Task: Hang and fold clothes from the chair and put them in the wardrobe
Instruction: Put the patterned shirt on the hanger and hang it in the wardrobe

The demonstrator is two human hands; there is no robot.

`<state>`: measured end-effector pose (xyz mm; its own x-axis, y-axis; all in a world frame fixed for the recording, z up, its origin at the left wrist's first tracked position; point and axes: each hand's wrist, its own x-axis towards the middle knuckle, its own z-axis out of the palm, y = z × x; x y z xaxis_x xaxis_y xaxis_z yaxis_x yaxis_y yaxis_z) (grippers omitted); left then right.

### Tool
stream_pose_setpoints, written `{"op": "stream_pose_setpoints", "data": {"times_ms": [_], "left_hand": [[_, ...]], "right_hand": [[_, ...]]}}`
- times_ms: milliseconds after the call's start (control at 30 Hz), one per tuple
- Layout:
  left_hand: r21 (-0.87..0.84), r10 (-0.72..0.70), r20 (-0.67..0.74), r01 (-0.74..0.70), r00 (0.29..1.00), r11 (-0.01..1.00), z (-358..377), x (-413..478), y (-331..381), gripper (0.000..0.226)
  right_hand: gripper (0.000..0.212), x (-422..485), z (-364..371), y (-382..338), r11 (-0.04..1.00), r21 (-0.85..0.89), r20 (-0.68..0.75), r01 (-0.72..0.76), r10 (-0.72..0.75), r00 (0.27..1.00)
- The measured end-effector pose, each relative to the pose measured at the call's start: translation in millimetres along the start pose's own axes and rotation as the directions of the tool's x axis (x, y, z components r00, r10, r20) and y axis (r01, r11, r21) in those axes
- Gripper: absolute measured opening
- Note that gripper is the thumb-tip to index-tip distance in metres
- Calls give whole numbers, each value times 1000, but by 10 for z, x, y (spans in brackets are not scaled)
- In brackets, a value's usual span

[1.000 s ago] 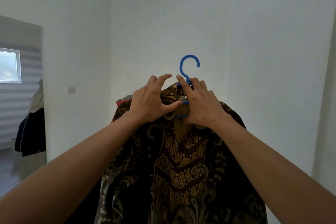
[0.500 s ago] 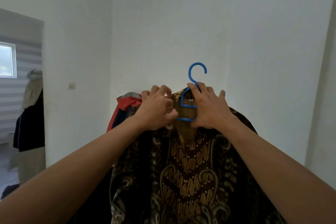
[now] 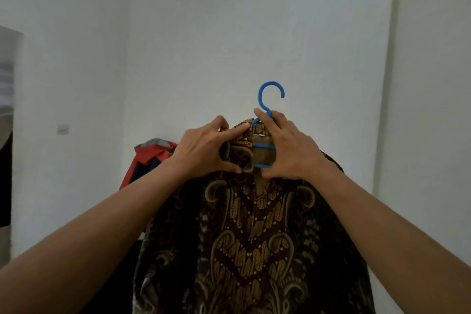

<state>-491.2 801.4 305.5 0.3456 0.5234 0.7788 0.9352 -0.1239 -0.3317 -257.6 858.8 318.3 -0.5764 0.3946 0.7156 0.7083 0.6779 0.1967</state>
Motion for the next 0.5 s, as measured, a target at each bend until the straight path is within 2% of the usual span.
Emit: {"op": "stream_pose_setpoints", "data": {"times_ms": [100, 167, 267, 367, 433, 500], "left_hand": [[-65, -16, -51, 13, 999, 998, -308, 38, 82, 93], [-84, -24, -40, 20, 999, 996, -527, 30, 157, 93], [7, 24, 19, -24, 1000, 1000, -845, -30, 345, 110], [105, 71, 52, -76, 996, 992, -1161, -107, 586, 119], [125, 79, 41, -83, 996, 989, -1373, -176, 732, 115], [109, 68, 24, -70, 997, 992, -1574, -271, 858, 111]], "right_hand": [[119, -224, -229, -3, 997, 80, -129, 17, -7, 992], [114, -401, -344, -23, 989, 147, -130, 16, 3, 991], [102, -618, -552, -69, 948, 317, -96, -27, 60, 994], [88, -801, -910, -146, 925, 374, -81, -74, 112, 990], [93, -958, -1184, -233, 925, 374, -67, -69, 101, 993], [109, -1148, -1442, -339, 918, 393, -53, -55, 82, 995]]}}
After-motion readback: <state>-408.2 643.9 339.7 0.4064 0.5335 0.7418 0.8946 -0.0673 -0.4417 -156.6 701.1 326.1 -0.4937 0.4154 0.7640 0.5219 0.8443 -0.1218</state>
